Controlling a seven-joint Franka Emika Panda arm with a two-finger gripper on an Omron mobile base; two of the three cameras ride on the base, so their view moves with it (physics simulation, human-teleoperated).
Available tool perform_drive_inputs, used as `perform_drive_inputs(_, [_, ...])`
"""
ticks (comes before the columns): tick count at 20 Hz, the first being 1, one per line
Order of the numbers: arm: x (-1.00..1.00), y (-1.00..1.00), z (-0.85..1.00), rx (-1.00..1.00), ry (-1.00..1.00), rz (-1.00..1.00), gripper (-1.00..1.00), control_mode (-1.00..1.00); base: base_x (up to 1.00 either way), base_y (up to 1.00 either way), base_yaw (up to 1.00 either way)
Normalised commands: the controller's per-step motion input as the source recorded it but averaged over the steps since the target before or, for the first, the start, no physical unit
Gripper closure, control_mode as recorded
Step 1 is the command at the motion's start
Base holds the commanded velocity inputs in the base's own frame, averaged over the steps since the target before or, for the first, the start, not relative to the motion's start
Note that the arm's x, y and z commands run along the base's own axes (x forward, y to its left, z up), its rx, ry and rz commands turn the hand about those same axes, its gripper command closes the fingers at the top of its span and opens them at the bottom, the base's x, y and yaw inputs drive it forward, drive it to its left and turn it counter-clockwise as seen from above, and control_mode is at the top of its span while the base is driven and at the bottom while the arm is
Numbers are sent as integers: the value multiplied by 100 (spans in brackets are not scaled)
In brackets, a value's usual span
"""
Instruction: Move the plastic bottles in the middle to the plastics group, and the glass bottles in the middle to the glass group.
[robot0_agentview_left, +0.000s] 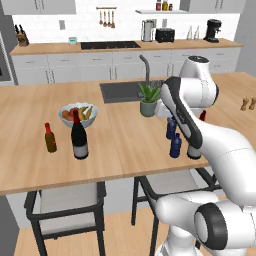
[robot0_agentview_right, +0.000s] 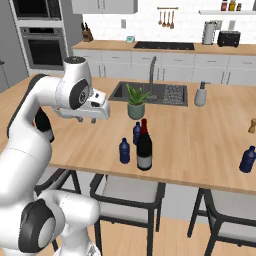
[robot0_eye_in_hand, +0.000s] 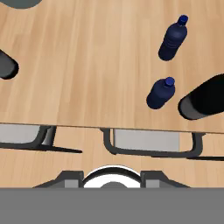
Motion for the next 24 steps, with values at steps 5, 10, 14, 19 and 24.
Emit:
perform_drive_inputs(5, [-12,-12,-10,-4,0,0,-100,-100,0,0,0])
perform_drive_inputs(10, [-10,-34,-30,-4,0,-8,-100,-100,0,0,0])
perform_drive_inputs(14, [1,-47,-14,0,0,-15,-100,-100,0,0,0])
perform_drive_inputs(19, [0,-71,-5,4,0,-10,-100,-100,0,0,0])
perform_drive_inputs(24, [4,-82,-1,10,0,-8,-100,-100,0,0,0])
